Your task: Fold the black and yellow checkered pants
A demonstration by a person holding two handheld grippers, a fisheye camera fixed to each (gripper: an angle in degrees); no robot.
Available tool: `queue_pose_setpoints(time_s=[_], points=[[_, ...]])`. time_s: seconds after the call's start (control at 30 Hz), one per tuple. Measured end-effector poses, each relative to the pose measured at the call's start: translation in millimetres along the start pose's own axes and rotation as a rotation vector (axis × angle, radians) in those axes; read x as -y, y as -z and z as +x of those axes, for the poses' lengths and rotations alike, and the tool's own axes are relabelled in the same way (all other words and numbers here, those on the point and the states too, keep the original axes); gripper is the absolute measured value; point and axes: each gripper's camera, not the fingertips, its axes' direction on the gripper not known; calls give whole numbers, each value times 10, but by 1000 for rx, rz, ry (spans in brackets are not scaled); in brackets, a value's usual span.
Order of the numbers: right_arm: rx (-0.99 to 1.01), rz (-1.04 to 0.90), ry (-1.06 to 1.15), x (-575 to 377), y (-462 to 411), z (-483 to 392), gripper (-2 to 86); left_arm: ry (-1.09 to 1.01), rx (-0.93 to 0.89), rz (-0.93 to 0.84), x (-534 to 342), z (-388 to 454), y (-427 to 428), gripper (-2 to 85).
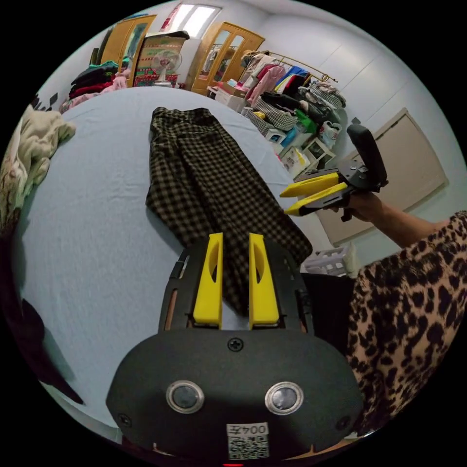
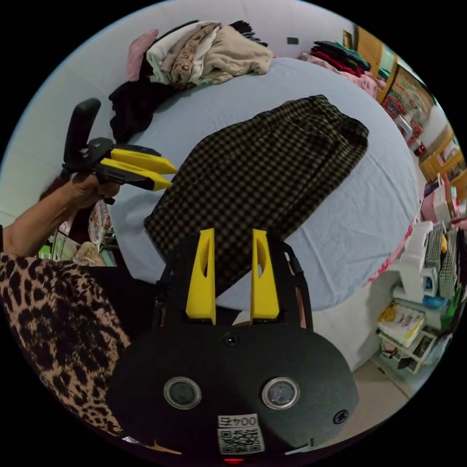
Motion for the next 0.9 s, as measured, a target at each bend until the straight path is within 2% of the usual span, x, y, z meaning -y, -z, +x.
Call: queue_pose_setpoints(time_s=[0.17, 0.23, 0.4, 0.5, 0.57, 0.67, 0.77, 0.9], points=[[-17, -211, 50, 506, -366, 116, 154, 28, 127, -84, 408, -105, -484, 85], [-45, -204, 58, 565, -362, 143, 151, 27, 166, -92, 440, -124, -607, 81], [-80, -148, 25, 629, -328, 365, 119, 55, 158, 26, 363, -179, -655, 78], [-17, -123, -6, 668, -281, 616, 102, 66, 173, 50, 403, -204, -694, 79], [100, -101, -23, 683, -222, 895, 96, 63, 204, 60, 450, -208, -732, 78], [319, 54, -93, 691, -15, 1412, 99, 79, 204, 70, 515, -284, -762, 77], [335, 267, -201, 770, 238, 2078, 113, 95, 190, 69, 601, -406, -784, 78], [363, 406, -309, 1015, 408, 2926, 116, 124, 160, 58, 728, -578, -798, 80]])
